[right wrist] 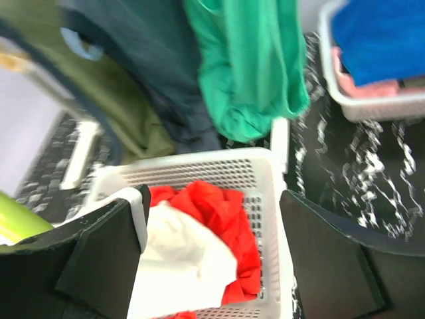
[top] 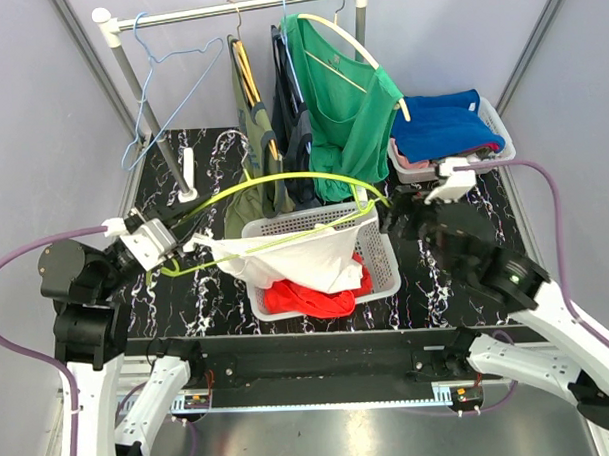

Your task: Remove the tank top from the hanger

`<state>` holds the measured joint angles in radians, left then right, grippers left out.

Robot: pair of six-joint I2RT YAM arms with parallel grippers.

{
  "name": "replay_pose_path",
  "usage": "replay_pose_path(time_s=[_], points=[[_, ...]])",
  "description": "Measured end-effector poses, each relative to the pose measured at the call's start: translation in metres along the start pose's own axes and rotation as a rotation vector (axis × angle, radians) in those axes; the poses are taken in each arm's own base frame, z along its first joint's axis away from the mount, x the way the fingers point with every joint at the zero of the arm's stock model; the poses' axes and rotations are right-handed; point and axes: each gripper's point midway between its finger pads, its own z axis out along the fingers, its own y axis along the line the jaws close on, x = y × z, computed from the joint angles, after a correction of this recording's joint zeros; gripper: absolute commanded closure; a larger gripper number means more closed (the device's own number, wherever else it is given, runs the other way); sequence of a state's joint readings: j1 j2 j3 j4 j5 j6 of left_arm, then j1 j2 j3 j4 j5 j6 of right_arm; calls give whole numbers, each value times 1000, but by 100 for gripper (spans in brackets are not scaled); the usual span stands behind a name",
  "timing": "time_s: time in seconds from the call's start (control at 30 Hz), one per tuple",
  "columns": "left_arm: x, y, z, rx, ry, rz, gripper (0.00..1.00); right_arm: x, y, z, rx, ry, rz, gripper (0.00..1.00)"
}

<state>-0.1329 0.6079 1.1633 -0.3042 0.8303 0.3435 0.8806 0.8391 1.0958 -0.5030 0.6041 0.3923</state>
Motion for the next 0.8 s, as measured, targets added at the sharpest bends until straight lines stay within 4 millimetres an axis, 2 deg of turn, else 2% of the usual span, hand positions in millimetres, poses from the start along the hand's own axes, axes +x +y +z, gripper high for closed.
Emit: replay_pose_path(time_s=[0.2,0.3,0.37,0.47,0.6,0.7,0.8], points=[[0,7,11,5,-40,10,92,-48,14,-57,-232,-105,23,6],[2,19,25,2,-69,-12,93,-78,22,-86,-337,-171,33,3],[5,30,35,-11,-84,-27,93,-89,28,-97,-391,-189,30,1],[13,41,46,-25,-84,-62,94,-82,35,-97,-426,-165,4,0],[18,45,51,-28,-79,-89,93,-58,44,-84,-445,-88,-40,0],[11,43,48,-29,-96,-81,94,-41,48,-74,-442,-29,-75,0],[1,40,46,-25,-120,-62,94,-36,50,-67,-435,-11,-99,0]])
